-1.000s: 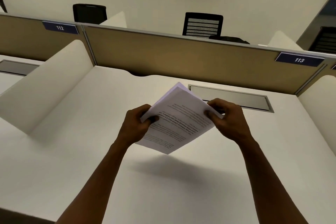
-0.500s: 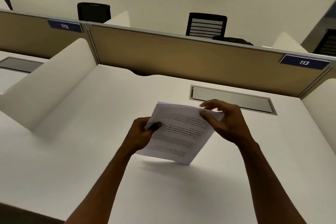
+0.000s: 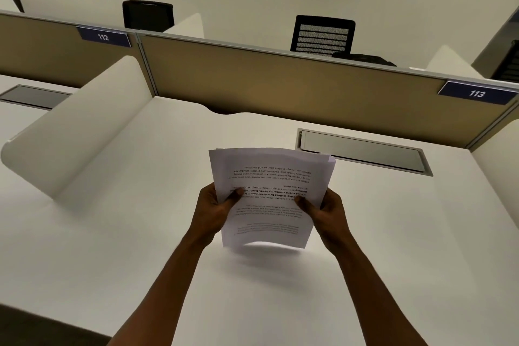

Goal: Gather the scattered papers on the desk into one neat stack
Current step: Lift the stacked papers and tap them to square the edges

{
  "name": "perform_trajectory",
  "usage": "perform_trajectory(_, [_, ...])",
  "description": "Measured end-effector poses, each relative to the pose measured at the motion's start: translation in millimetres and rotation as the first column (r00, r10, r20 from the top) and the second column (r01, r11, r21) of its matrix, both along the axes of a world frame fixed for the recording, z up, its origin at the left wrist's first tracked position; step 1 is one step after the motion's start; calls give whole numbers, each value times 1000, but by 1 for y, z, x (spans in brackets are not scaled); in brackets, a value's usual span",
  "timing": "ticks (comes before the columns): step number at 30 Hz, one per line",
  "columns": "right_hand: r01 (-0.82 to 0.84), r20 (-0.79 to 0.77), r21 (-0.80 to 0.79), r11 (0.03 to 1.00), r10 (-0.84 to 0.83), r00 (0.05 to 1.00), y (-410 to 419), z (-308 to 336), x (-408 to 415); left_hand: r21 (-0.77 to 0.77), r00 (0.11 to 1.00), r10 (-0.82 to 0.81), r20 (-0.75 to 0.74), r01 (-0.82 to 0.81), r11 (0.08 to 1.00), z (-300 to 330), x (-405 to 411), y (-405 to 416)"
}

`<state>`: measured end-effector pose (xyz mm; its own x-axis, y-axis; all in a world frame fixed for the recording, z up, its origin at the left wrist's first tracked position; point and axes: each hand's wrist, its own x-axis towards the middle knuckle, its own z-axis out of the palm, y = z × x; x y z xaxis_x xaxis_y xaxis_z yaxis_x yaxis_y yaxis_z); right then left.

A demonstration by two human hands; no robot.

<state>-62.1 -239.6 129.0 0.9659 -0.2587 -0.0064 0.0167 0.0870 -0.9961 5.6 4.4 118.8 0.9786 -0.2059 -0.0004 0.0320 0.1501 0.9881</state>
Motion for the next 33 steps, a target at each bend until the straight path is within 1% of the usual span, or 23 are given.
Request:
perform_trajectory(2, [-2,-16,-12,1000,2,1000,0,-6,-3,26,1000,-4,4,3,1000,-4,1,2])
perform_trajectory(6, [37,-109,-56,998,-43,993,8,-28,-7,150,999,9,-48,-1,989,-23,-1,-4])
perform_trajectory(8, [53,-113,-77,996,-62,992,12,-29,-8,192,999,22,-38,-14,981,-28,-3,-9])
perform_trajectory(11, [57,-89,-76,996,-63,994,9,-26,-8,188,999,51,11,-52,981,-26,-5,-9])
perform_trajectory(13, [67,-85,-88,994,-75,994,8,-27,-9,191,998,59,18,-62,980,-27,-6,-7])
perform_trajectory(17, [90,-107,-84,992,-99,989,14,-38,-10,216,998,62,-13,-58,975,-32,-9,-11])
perform_trajectory(21, [139,-108,-85,987,-148,983,14,-37,-8,201,997,73,13,-74,977,-31,-11,-16])
perform_trajectory(26, [123,-118,-128,984,-139,983,15,-47,-14,225,996,82,-16,-76,971,-39,-18,-19])
perform_trajectory(29, [137,-103,-127,982,-151,983,13,-47,-15,220,995,95,6,-94,971,-40,-18,-19])
perform_trajectory(33, [145,-113,-142,979,-161,980,14,-50,-16,237,997,71,-23,-63,969,-41,-23,-22])
